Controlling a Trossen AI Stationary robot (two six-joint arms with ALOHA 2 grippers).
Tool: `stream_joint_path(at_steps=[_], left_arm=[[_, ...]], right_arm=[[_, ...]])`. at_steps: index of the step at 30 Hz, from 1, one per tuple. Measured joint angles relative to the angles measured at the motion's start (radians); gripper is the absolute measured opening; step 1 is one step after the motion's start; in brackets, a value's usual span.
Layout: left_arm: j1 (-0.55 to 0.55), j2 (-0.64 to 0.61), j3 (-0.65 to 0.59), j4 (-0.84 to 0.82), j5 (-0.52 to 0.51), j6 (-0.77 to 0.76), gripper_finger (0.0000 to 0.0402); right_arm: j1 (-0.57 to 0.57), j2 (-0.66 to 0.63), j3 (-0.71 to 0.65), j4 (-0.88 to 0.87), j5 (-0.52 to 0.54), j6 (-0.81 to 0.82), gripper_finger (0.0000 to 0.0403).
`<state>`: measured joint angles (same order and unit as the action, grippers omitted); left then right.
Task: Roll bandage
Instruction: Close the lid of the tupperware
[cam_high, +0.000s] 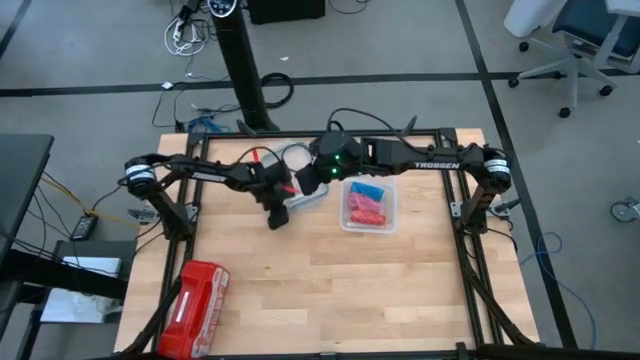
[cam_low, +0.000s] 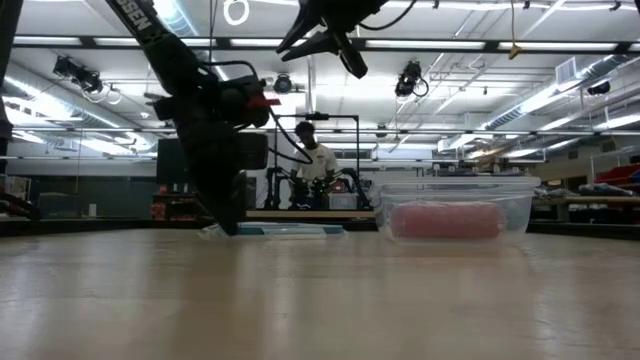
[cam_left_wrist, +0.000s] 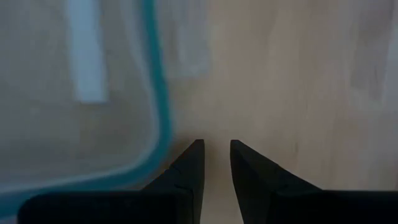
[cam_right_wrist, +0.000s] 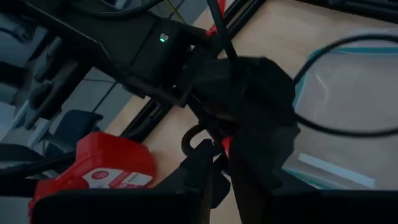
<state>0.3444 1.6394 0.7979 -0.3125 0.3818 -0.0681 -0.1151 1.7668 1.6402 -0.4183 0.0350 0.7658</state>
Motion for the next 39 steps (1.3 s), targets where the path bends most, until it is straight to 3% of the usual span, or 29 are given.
stream_joint_path(at_steps=[8,14,16,21,24,30,39], left_arm=[[-0.116,-0.001,0.0,-0.048,-0.002,0.005,0.008],[-0.12,-0.111,0.001,0.044,-0.016,-0.086,0.0076],[-0.113,-0.149,0.001,0.057,-0.106,-0.095,0.0075],[-0.108,-0.174,0.001,0.055,-0.479,-0.067,0.0074],[-0.109,-0.124,0.001,0.086,-0.569,-0.03,0.0074],[-0.124,0.004,0.004,0.082,-0.492,-0.081,0.0074],[-0.249,0.012,0.015,0.033,-0.168,-0.367,0.0073]], right_arm=[[0.025,0.0,0.0,0.027,0.003,0.027,0.0047],[0.064,0.0,0.0,0.039,0.003,0.09,0.0047],[0.083,0.0,0.0,0.038,0.002,0.081,0.0047],[0.127,0.0,0.0,0.037,-0.005,0.025,0.0047],[0.156,0.0,0.0,0.036,-0.026,-0.008,0.0047],[0.226,-0.002,0.006,0.024,-0.038,-0.07,0.0047],[0.285,-0.007,0.007,-0.086,-0.045,-0.15,0.0047]])
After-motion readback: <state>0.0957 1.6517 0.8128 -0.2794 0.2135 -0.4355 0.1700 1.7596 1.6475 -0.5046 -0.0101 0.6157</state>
